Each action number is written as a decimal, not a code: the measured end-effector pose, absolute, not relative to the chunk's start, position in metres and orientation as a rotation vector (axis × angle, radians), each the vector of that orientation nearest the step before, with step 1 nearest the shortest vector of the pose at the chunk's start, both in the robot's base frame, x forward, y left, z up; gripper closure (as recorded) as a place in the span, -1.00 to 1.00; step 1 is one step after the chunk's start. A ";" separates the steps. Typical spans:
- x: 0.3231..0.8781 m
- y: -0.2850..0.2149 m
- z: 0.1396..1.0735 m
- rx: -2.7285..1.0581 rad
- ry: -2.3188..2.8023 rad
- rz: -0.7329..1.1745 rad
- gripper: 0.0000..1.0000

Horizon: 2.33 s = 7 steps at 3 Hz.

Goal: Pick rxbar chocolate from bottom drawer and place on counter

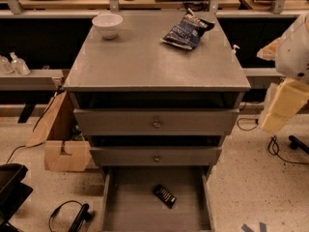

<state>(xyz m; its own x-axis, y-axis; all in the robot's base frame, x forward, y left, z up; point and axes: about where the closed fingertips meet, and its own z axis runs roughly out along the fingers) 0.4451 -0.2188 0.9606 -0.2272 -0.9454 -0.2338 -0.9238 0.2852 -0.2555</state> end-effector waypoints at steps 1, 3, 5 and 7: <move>0.449 -0.230 0.886 -1.625 2.223 0.025 -1.00; 0.457 -0.232 0.737 -1.518 2.152 0.198 -1.00; 0.486 -0.232 0.701 -1.440 2.144 0.218 -1.00; 0.467 -0.174 0.608 -1.383 2.038 0.444 -1.00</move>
Offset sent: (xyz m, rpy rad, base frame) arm 0.0857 -0.0274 -0.2420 0.3548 -0.2871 -0.1094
